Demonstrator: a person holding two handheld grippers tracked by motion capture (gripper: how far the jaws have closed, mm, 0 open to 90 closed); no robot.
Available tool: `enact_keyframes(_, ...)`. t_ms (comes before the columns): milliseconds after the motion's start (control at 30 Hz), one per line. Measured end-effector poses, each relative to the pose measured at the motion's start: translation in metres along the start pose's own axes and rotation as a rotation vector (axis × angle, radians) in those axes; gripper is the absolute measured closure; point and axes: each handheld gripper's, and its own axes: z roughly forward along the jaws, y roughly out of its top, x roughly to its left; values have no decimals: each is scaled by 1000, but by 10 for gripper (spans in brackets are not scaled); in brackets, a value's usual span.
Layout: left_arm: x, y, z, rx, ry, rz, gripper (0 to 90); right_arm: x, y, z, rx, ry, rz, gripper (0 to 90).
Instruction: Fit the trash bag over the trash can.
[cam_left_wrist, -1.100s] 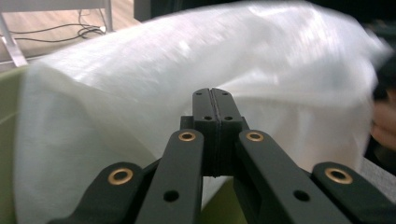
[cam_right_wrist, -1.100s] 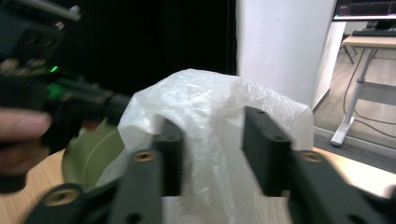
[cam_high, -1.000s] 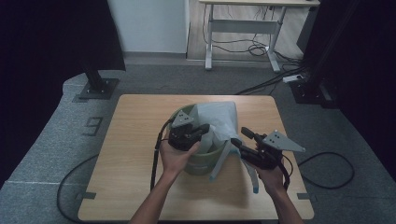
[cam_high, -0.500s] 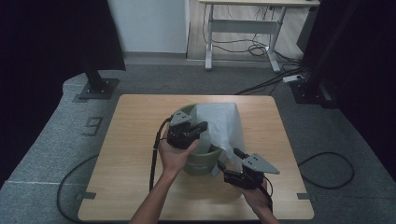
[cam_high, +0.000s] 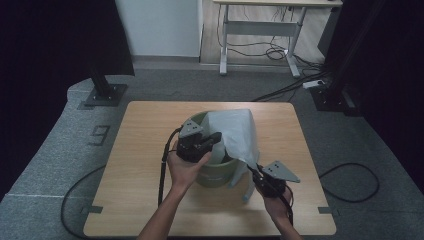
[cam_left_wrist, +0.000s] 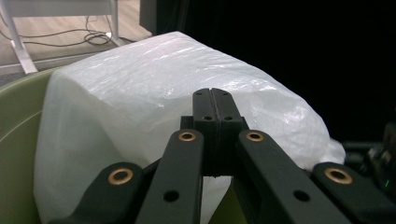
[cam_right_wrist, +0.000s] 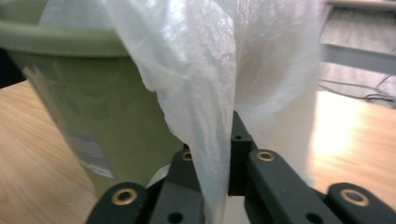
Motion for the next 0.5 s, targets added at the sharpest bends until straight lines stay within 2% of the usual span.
enact_keyframes(133,-5,-1,-3,8,-18,19,898,-12,15,-19,-29,-48,-25,881)
enact_keyframes(167,-5,-1,-3,8,-18,19,898,-12,15,-19,-29,-48,-25,881)
enact_keyframes(200,-6,-1,-4,10,-21,24,898,-15,20,-24,-41,-60,-34,882)
enact_keyframes(233,-7,-1,-5,11,-22,29,898,-21,35,-32,-69,-87,-56,883)
enact_keyframes(300,-6,-1,-5,11,-20,31,898,-25,47,-36,-88,-112,-74,883)
enact_keyframes(333,-6,-1,-6,9,-20,29,898,-25,47,-36,-88,-112,-74,883)
enact_keyframes(367,-5,-1,-7,10,-21,27,897,-29,63,-39,-111,-120,-78,883)
enact_keyframes(400,-5,-1,-7,10,-21,27,897,-29,63,-39,-111,-120,-78,883)
enact_keyframes(433,-3,-2,-8,14,-24,24,897,-30,80,-40,-139,-116,-89,884)
enact_keyframes(500,-2,-2,-9,18,-22,24,896,-30,92,-40,-158,-113,-107,883)
